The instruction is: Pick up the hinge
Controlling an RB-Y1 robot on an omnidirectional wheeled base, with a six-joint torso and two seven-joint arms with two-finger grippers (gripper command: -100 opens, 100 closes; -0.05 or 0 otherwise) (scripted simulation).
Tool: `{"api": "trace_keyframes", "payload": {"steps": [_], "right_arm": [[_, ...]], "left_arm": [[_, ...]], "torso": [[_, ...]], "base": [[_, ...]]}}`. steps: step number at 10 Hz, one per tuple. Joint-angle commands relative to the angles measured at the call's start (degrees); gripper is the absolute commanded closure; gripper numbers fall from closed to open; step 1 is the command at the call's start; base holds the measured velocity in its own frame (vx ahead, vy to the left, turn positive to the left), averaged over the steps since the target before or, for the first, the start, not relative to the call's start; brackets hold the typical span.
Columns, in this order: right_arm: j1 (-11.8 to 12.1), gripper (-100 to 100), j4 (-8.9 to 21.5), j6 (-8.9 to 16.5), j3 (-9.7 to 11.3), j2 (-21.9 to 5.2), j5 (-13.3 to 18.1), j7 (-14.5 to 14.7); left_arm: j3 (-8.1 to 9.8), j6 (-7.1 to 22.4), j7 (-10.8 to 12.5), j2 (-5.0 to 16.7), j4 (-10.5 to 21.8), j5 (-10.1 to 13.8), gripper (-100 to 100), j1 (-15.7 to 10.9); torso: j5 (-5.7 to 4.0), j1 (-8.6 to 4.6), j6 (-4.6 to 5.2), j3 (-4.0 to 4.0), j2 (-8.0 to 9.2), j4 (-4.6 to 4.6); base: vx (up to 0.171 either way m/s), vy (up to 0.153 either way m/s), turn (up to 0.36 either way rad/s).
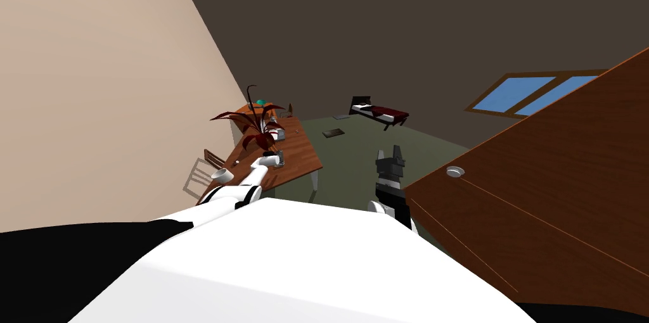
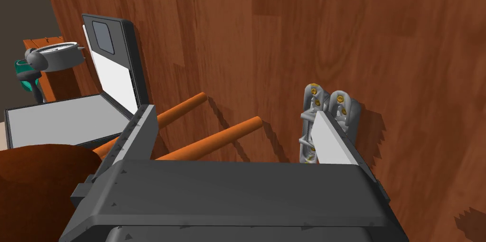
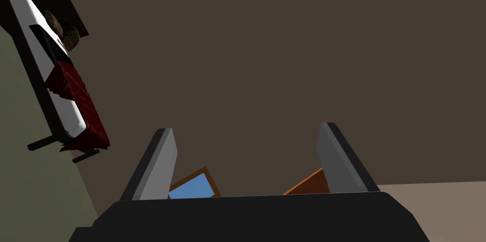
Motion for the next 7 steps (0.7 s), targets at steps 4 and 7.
{"api": "trace_keyframes", "payload": {"steps": [4, 7], "right_arm": [[0.0, 0, 0.0, 0.0, 0.0, 0.0, 0.0, 0.0], [0.0, 0, 0.0, 0.0, 0.0, 0.0, 0.0, 0.0]], "left_arm": [[0.43, 3.4, 1.2, 0.8, 5.6, 0.1, -100, -2.7], [0.43, 3.4, 1.2, 0.8, 7.0, 0.1, -100, -2.7]], "torso": [[0.02, 0.06, -0.02, -0.02, -0.03, -0.01], [0.02, 0.06, -0.03, -0.03, -0.05, -0.01]], "base": [[0.001, -0.003, -0.020], [0.000, -0.001, -0.007]]}}
